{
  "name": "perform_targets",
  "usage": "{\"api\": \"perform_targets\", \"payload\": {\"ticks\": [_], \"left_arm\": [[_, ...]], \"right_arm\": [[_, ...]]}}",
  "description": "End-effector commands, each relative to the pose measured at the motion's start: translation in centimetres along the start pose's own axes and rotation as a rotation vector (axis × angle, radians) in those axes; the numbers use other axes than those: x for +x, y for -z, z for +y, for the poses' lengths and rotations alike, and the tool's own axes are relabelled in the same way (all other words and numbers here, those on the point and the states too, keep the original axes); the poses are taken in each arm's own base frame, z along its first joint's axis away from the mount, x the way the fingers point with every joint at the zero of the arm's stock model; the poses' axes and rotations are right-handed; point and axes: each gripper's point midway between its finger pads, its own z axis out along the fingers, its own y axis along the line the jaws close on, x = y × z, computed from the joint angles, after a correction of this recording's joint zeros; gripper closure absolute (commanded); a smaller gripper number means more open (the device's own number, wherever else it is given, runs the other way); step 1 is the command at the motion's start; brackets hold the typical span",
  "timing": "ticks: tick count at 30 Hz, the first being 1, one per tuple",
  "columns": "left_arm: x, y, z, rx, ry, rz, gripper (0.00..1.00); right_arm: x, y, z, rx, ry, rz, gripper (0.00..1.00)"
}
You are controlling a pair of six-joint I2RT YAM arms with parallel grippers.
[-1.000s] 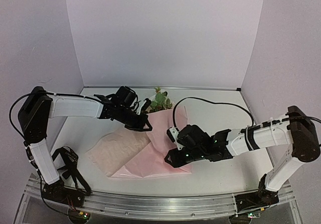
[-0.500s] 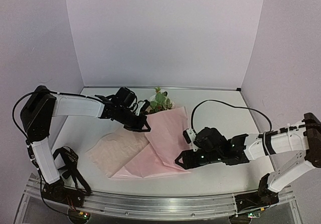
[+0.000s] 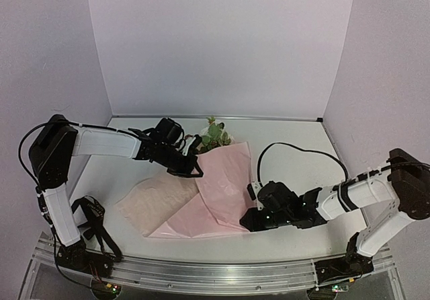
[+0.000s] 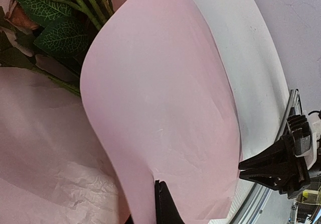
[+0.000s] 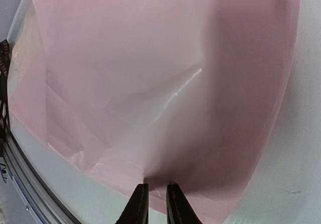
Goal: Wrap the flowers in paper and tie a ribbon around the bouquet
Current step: Press the fold line on the 2/3-folded wrapping paper.
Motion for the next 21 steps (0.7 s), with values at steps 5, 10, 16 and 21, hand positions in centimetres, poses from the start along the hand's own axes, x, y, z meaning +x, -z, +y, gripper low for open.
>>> {"api": "perform_targets", "payload": {"ticks": [5, 10, 16, 21], "left_arm": [[-0.6, -0.2, 0.8, -0.039, 0.004, -0.018, 0.96], [-1.2, 1.0, 0.3, -0.050, -0.004, -0.042, 0.84], [-2.7, 4.1, -1.4, -0.056, -0.019, -0.107, 0.60], [-2.5, 6.3, -5.1, -0.061, -0.077, -0.138, 0.53]], "right_arm": [[1.4, -0.7, 0.4, -0.010, 0.000, -0.001, 0.87], [2.1, -1.1, -0.1, -0.001, -0.005, 0.008, 0.88], [2.4, -1.4, -0.4, 0.009, -0.009, 0.013, 0.88], [2.4, -1.6, -0.2, 0.006, -0.019, 0.013, 0.88]]}}
